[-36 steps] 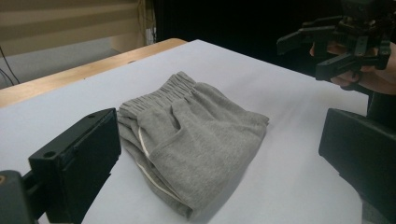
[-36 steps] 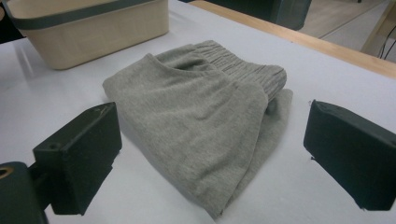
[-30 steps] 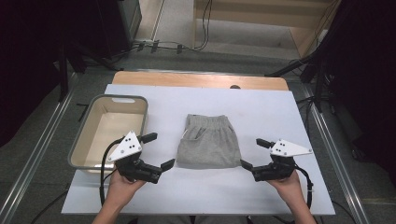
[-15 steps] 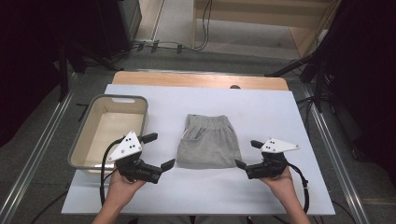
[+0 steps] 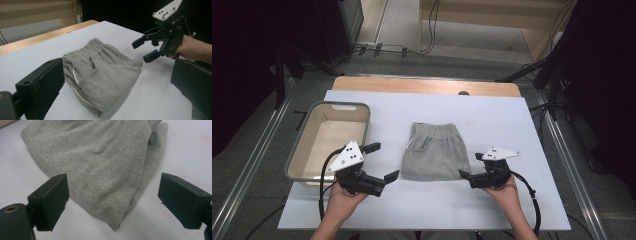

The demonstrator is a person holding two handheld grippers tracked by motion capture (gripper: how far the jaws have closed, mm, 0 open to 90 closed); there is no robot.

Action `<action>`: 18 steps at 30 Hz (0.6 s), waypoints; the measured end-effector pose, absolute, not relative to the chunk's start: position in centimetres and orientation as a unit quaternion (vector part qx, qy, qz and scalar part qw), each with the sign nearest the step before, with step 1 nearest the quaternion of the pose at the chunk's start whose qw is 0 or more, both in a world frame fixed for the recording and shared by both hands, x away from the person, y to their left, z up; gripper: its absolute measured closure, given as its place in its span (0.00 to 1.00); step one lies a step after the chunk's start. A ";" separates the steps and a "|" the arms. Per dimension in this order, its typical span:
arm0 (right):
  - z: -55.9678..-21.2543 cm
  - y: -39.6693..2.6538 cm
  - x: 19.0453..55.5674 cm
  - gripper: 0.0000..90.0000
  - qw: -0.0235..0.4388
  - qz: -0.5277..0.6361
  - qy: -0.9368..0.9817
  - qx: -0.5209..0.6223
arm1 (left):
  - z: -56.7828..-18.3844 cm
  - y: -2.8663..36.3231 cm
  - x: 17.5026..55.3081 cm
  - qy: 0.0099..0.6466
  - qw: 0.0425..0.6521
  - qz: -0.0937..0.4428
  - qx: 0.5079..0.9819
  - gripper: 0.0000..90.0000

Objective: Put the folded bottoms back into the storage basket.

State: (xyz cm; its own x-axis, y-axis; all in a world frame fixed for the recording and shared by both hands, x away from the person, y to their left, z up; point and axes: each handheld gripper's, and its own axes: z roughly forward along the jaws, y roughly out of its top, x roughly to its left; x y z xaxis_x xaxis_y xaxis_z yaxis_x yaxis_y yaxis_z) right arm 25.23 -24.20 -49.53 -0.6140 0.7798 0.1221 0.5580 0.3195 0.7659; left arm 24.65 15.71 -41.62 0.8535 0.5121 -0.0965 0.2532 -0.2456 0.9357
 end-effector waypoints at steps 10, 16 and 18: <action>-50.8 -23.6 25.8 0.17 0.129 0.382 0.808 0.430 | -41.7 15.6 24.6 0.245 0.562 0.114 0.782 0.00; -51.5 -24.0 26.0 0.23 0.111 0.389 0.798 0.448 | -41.7 15.6 24.6 0.244 0.562 0.114 0.782 0.00; -51.6 -24.1 26.1 0.23 0.112 0.384 0.799 0.449 | -41.7 15.6 24.6 0.244 0.561 0.114 0.783 0.00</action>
State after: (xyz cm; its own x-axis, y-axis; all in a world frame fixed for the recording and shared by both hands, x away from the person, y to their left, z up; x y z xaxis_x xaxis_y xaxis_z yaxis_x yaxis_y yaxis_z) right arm 26.14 -24.07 -51.64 -0.5711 0.8039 0.1659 0.6317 0.3014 0.7143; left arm 24.64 15.62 -41.69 0.8543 0.5110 -0.0952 0.2543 -0.2512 0.9339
